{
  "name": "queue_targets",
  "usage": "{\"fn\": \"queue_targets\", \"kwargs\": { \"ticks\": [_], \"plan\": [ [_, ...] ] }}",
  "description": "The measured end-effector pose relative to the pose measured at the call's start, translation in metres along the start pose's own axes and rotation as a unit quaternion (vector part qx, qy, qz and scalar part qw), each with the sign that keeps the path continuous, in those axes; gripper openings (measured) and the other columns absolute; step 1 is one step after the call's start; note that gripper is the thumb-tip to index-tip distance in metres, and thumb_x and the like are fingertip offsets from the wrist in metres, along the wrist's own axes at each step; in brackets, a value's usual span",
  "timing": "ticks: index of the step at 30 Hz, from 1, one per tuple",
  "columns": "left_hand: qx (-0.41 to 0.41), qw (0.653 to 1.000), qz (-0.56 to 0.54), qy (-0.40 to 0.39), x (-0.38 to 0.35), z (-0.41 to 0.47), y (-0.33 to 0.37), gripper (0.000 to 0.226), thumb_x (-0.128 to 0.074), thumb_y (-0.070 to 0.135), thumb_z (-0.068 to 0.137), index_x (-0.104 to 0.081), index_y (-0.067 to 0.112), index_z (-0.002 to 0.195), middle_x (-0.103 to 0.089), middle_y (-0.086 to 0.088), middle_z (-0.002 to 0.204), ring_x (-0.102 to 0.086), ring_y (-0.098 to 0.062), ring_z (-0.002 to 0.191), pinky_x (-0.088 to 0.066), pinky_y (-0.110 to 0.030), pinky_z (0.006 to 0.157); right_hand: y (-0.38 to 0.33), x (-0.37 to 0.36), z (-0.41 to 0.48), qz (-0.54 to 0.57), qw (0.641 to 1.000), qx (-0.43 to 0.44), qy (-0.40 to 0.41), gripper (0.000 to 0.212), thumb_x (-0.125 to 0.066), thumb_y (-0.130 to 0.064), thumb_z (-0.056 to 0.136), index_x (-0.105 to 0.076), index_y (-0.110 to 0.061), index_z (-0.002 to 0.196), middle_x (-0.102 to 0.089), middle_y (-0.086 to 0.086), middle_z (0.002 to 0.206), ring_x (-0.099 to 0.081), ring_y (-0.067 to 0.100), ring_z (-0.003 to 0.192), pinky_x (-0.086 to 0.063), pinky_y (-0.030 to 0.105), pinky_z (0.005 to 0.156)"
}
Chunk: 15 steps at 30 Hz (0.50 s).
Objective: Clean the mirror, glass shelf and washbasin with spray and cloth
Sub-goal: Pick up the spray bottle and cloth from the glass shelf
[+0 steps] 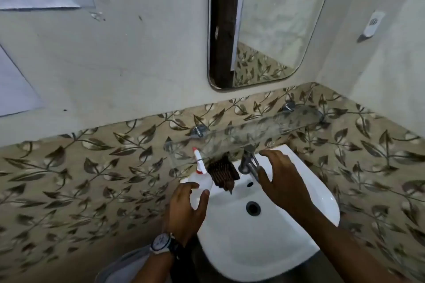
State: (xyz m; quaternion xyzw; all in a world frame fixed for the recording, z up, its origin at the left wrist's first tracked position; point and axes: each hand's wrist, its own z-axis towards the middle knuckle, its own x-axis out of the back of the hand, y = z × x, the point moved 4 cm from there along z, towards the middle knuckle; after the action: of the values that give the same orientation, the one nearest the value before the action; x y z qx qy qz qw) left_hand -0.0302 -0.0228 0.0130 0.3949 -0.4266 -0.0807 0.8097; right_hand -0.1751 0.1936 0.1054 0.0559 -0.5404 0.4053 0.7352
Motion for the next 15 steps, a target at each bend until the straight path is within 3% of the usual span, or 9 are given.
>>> {"fn": "queue_targets", "kwargs": {
  "ticks": [3, 5, 7, 10, 13, 15],
  "plan": [
    [0.091, 0.995, -0.019, -0.036, -0.02, 0.017, -0.024, 0.068, -0.075, 0.047, 0.085, -0.065, -0.002, 0.131, -0.071, -0.023, 0.123, -0.069, -0.042, 0.111, -0.052, -0.038, 0.091, 0.0, -0.02, -0.007, 0.022, 1.0, -0.006, -0.022, 0.034, -0.067, -0.019, 0.091, -0.058, -0.016, 0.124, -0.064, 0.004, 0.114, -0.06, 0.027, 0.101, -0.051, 0.035, 0.079],
    [0.13, 0.989, -0.031, -0.059, -0.029, 0.031, -0.029, 0.095, -0.072, 0.058, 0.08, -0.049, -0.003, 0.149, -0.061, -0.026, 0.143, -0.06, -0.044, 0.13, -0.05, -0.047, 0.104, 0.006, -0.035, -0.017, 0.02, 0.998, -0.027, -0.055, 0.036, -0.067, -0.022, 0.092, -0.057, -0.017, 0.127, -0.063, 0.001, 0.113, -0.058, 0.022, 0.099, -0.045, 0.029, 0.078],
    [0.136, 0.988, -0.042, -0.057, -0.04, 0.047, -0.036, 0.11, -0.07, 0.064, 0.074, -0.041, -0.007, 0.153, -0.057, -0.027, 0.148, -0.055, -0.044, 0.137, -0.046, -0.049, 0.109, 0.013, -0.05, -0.023, 0.013, 0.996, -0.03, -0.078, 0.038, -0.066, -0.024, 0.093, -0.057, -0.016, 0.128, -0.062, 0.0, 0.113, -0.058, 0.021, 0.098, -0.044, 0.028, 0.08],
    [0.104, 0.993, -0.041, -0.037, -0.056, 0.065, -0.049, 0.112, -0.063, 0.074, 0.069, -0.05, -0.008, 0.144, -0.063, -0.028, 0.137, -0.059, -0.043, 0.131, -0.045, -0.044, 0.109, 0.023, -0.072, -0.022, 0.003, 0.993, -0.01, -0.114, 0.038, -0.064, -0.024, 0.094, -0.058, -0.013, 0.13, -0.063, 0.002, 0.12, -0.061, 0.022, 0.103, -0.046, 0.031, 0.086],
    [0.095, 0.993, -0.054, -0.048, -0.069, 0.074, -0.052, 0.105, -0.082, 0.061, 0.07, -0.049, -0.004, 0.146, -0.059, -0.024, 0.144, -0.054, -0.036, 0.137, -0.032, -0.031, 0.115, 0.031, -0.099, -0.009, 0.011, 0.989, -0.001, -0.146, 0.039, -0.063, -0.023, 0.093, -0.059, -0.011, 0.13, -0.063, 0.008, 0.126, -0.062, 0.026, 0.11, -0.048, 0.035, 0.09],
    [0.088, 0.994, -0.061, -0.036, -0.075, 0.077, -0.055, 0.094, -0.083, 0.06, 0.073, -0.058, -0.004, 0.137, -0.064, -0.024, 0.135, -0.058, -0.036, 0.132, -0.034, -0.028, 0.114, 0.035, -0.123, 0.0, 0.018, 0.985, -0.001, -0.17, 0.042, -0.064, -0.023, 0.092, -0.059, -0.011, 0.131, -0.063, 0.009, 0.129, -0.062, 0.028, 0.114, -0.049, 0.036, 0.093]
  ]
}}
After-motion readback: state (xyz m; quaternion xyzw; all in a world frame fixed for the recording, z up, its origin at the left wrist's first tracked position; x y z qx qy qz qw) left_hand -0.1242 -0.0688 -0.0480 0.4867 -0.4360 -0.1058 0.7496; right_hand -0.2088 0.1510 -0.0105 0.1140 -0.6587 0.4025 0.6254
